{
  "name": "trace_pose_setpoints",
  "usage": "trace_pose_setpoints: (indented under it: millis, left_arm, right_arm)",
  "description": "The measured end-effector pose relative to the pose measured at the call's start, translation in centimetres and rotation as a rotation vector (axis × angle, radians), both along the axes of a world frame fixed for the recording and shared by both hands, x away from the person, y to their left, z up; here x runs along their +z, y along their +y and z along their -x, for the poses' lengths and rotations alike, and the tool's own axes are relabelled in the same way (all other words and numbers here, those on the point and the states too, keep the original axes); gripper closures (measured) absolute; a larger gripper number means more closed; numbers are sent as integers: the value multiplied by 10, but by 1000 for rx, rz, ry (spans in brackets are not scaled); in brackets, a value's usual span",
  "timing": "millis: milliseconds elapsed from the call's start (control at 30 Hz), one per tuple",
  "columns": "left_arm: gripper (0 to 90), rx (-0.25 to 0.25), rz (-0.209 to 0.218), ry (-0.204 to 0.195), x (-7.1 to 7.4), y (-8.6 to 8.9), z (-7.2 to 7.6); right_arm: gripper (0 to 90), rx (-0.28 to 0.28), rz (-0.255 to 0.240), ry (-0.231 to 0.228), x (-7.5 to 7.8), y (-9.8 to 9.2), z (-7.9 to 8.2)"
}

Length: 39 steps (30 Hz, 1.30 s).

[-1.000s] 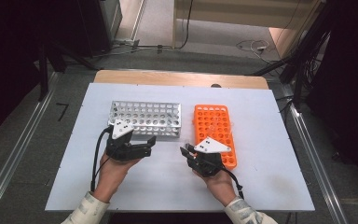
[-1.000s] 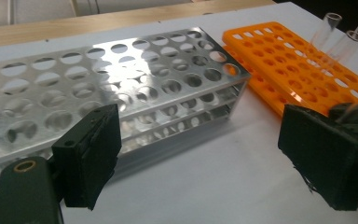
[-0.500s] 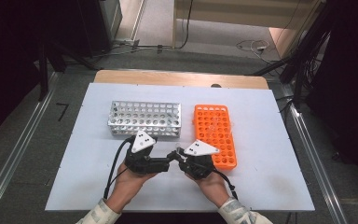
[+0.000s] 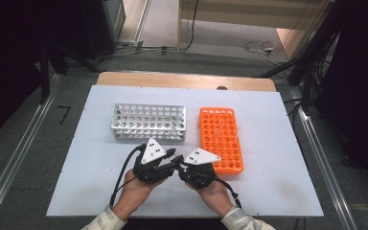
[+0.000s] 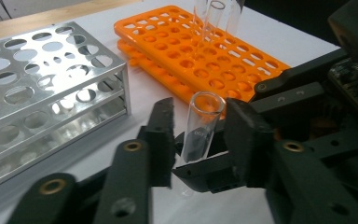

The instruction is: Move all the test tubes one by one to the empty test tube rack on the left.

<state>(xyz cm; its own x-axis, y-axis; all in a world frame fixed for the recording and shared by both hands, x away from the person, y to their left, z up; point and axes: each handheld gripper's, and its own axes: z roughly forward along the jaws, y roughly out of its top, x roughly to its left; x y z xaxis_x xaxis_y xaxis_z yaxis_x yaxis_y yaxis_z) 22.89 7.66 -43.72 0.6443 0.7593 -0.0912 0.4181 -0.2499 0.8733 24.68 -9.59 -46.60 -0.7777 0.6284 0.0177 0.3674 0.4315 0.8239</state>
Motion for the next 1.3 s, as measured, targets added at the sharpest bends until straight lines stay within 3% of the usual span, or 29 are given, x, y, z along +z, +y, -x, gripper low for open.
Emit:
trace_pose_setpoints:
  millis: [67, 300, 333, 400, 533, 933, 1300]
  left_arm:
    - [737, -2, 0, -3, 0, 0, 0]
    - [752, 6, -15, -18, 1, 0, 1]
    - [752, 10, -12, -19, 1, 0, 1]
    - [753, 13, -13, -21, 1, 2, 1]
    - [752, 26, -8, -15, 2, 6, -2]
    - [752, 138, 30, -34, 17, 40, -14]
    - [753, 261, 50, -51, 32, 79, -26]
  right_arm:
    - [732, 0, -1, 2, 0, 0, 0]
    - [725, 2, -4, 8, 1, 0, 0]
    - [628, 1, -7, 20, 1, 0, -1]
    - [608, 1, -8, 24, 1, 0, -1]
    - [467, -1, -13, 37, 2, -2, -2]
    - [373, -26, -37, 34, 8, -12, -6]
    - [369, -37, -40, 32, 10, -17, -8]
